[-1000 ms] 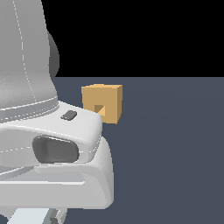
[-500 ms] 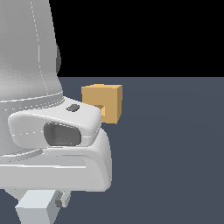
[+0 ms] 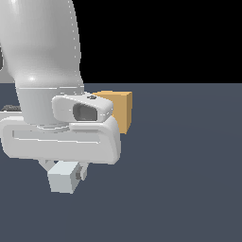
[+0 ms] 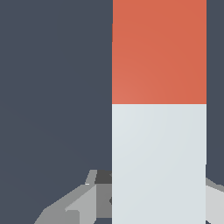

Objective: Insert the peg into the horizontal hole in a box.

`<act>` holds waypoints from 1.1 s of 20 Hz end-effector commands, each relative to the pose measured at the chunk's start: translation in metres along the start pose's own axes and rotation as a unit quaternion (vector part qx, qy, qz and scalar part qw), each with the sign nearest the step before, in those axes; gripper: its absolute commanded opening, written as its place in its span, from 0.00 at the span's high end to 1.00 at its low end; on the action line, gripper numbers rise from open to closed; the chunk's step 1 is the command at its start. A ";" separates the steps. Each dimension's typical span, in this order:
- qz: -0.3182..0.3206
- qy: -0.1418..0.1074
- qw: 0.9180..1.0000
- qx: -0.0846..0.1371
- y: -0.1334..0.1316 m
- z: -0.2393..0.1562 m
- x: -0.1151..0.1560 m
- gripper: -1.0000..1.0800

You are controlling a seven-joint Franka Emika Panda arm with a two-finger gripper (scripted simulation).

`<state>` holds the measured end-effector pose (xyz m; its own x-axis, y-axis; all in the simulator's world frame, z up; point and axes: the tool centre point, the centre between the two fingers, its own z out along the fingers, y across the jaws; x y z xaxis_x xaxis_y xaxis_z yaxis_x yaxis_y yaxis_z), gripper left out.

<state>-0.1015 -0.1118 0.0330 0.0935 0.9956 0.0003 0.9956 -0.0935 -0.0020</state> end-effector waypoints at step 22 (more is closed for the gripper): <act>0.063 0.000 0.998 -0.001 0.005 -0.022 0.135 1.00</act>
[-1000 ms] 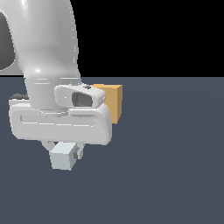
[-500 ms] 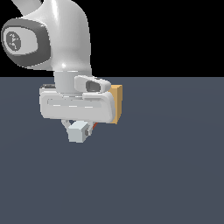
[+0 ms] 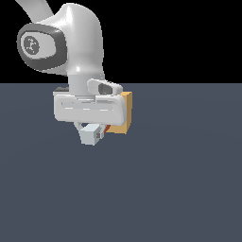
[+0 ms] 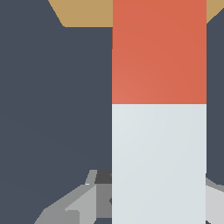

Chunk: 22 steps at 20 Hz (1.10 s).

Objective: Insert the peg into the horizontal hole in a box.

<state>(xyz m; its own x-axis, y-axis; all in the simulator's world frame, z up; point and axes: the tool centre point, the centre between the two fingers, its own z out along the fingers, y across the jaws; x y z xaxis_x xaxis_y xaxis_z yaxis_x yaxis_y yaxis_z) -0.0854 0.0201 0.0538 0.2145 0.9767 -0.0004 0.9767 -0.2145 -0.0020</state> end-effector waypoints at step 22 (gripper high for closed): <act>0.002 0.001 1.000 -0.001 0.003 -0.002 0.026 1.00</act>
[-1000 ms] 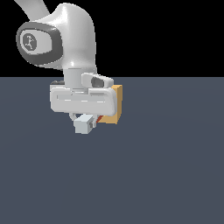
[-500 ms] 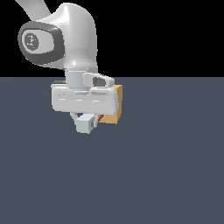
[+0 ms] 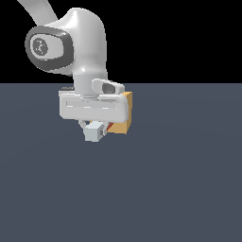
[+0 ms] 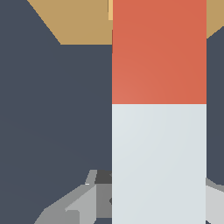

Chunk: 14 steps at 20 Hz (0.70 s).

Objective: Insert the peg into the horizontal hole in a box.

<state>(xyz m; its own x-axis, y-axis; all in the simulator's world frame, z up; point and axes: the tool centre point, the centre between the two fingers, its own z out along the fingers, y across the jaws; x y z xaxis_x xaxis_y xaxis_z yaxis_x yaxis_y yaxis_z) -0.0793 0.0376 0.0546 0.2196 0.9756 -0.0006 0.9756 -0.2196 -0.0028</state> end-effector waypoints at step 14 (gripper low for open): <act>-0.001 0.001 1.000 -0.002 0.002 -0.002 0.071 1.00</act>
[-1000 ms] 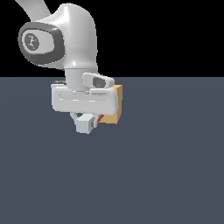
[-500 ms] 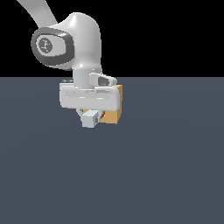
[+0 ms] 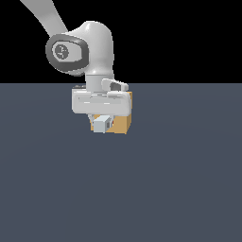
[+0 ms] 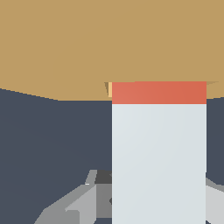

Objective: Insert the peg into the horizontal hole in a box.

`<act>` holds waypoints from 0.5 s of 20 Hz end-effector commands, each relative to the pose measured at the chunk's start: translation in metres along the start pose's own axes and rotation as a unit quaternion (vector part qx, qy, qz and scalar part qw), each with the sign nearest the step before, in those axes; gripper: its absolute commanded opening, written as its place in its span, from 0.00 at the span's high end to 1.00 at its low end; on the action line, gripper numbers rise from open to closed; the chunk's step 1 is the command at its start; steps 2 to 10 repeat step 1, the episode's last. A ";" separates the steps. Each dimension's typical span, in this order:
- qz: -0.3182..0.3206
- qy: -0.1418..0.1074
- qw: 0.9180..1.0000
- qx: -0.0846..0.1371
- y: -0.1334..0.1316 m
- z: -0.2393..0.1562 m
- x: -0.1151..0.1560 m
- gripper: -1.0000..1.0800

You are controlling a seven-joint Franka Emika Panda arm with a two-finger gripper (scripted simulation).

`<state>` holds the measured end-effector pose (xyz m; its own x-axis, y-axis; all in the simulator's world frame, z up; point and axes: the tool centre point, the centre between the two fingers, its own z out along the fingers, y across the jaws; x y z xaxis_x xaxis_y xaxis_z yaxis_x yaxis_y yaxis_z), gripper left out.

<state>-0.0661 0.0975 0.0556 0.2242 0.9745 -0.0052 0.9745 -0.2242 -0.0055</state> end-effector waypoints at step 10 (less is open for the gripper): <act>-0.003 0.003 1.000 -0.003 0.002 -0.001 0.010 1.00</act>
